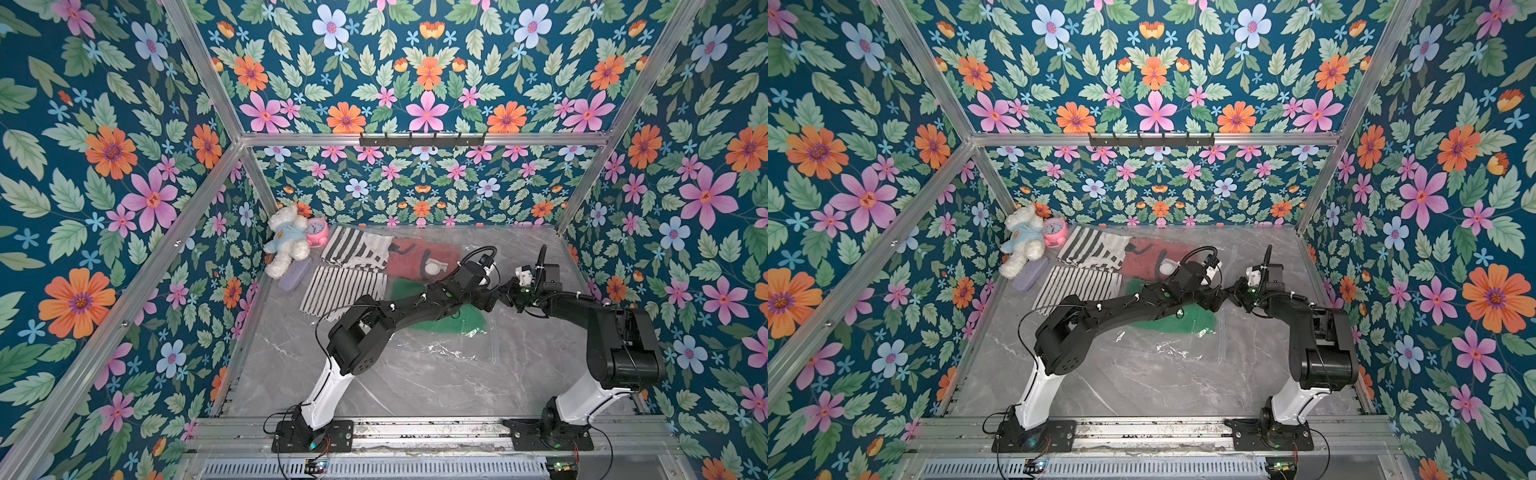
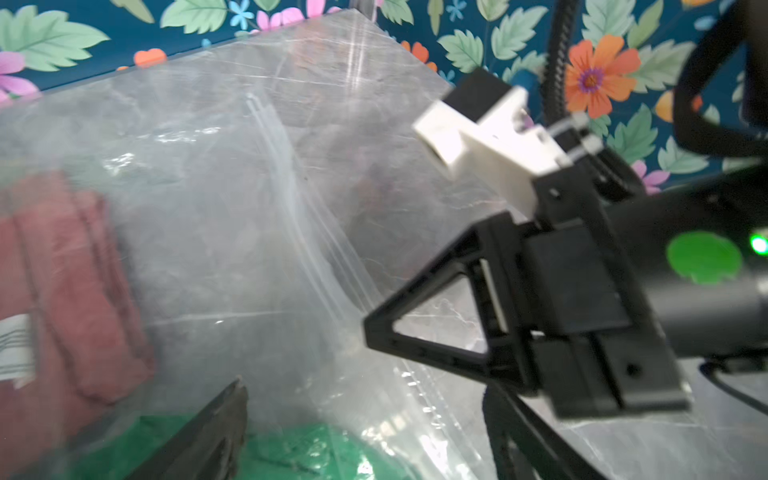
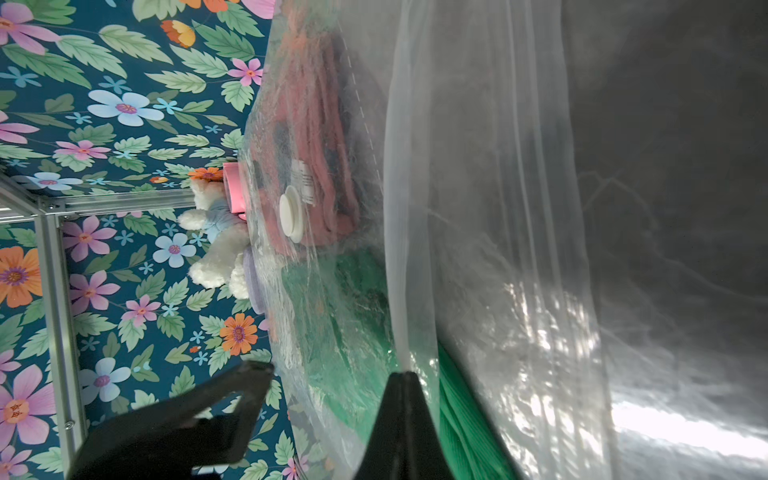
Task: Take the tank top out of the vacuum bag
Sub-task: Open the vacuum bag at the center of the board.
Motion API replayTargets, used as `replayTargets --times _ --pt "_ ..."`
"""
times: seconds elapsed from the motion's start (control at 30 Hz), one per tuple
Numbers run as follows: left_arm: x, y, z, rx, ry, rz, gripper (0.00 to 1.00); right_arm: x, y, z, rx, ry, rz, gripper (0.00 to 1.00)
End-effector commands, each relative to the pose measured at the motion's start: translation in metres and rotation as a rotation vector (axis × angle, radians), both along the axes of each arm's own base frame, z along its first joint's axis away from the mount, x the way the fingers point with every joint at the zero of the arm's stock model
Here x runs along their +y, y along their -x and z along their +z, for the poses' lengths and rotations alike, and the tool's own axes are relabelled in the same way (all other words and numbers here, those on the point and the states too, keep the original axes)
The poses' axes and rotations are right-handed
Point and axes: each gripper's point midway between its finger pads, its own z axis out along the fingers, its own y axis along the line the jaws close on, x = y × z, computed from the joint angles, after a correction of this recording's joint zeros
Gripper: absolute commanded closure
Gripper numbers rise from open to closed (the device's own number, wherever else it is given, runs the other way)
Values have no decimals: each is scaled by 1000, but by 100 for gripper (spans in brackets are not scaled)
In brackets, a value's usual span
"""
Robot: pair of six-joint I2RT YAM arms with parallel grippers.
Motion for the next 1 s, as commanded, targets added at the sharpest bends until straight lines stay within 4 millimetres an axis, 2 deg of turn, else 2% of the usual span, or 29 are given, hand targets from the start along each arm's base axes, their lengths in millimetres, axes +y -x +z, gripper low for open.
replayTargets --times 0.0,0.17,0.3,0.4,0.47,0.63,0.77,0.83,0.87,0.93,0.97 --pt "-2 3 -10 -3 -43 -12 9 0 -6 22 -62 -49 -15 100" --pt "4 -4 -19 -16 -76 41 8 -7 -6 33 -87 -61 -43 100" --pt "0 -7 -22 -13 -81 45 8 -5 -5 39 -95 -75 -28 100" --pt "2 -11 -25 -26 -92 74 12 -4 -3 42 -104 -84 -27 100" --pt "6 -16 -25 -40 -108 104 21 -4 -2 44 -107 -79 -29 100" --pt "16 -21 -18 -65 -120 156 60 -6 1 43 -107 -60 -36 100" --pt "19 -22 -10 -75 -111 171 74 -7 2 41 -102 -49 -35 100" --pt "19 -21 -4 -78 -101 172 87 -7 3 42 -104 -44 -39 99" --pt "20 -21 -2 -80 -98 175 94 -9 4 42 -103 -37 -44 94" --pt "21 -21 0 -84 -90 177 97 -10 5 43 -106 -24 -47 85" --pt "22 -20 1 -86 -83 175 100 -11 6 43 -107 -16 -49 76"
